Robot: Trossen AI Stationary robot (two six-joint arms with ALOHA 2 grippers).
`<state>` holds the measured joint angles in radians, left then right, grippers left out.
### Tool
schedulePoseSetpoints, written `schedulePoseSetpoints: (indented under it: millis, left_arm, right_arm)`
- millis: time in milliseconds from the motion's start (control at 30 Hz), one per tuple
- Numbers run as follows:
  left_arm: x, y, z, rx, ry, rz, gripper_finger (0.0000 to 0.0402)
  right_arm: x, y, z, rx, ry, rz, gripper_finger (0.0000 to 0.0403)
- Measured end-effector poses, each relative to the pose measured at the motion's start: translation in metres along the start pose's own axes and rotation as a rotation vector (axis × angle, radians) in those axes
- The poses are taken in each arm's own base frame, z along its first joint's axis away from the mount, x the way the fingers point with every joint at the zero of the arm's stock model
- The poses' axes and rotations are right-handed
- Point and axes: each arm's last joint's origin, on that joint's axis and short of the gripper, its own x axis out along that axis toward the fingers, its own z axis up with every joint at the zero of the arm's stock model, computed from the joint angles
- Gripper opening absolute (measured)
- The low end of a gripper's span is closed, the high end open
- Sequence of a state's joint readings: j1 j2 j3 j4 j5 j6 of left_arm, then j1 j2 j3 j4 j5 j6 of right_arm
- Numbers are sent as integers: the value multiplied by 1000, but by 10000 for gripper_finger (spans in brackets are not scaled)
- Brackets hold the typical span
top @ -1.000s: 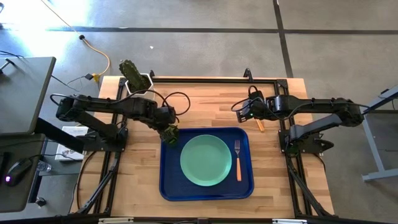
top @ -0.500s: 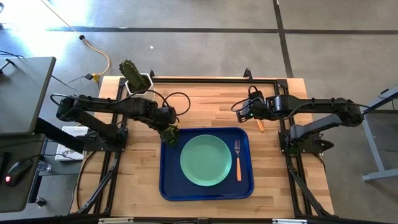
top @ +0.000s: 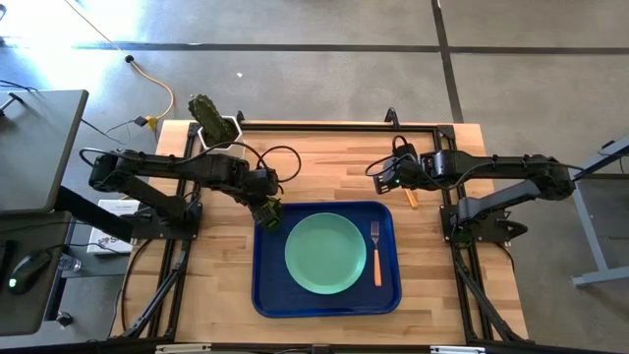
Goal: Pick and place plate/cup/fork/spoon on tray
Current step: Adjust the green cup on the blue tray
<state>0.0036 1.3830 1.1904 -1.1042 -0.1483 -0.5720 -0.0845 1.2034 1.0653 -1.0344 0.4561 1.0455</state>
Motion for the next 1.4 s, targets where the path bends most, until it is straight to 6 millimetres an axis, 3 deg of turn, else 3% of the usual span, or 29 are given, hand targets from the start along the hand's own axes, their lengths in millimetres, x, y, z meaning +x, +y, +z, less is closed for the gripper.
schedulePoseSetpoints:
  millis: [467,967,1400]
  left_arm:
    - [-2,5,2,-18,-19,15,96]
    - [-6,16,5,-31,-21,-7,97]
    - [-32,36,1,-83,-115,-44,97]
  right_arm:
    - [0,0,0,0,0,0,139]
    - [0,0,-1,0,22,13,139]
    - [-1,6,-5,37,218,148,139]
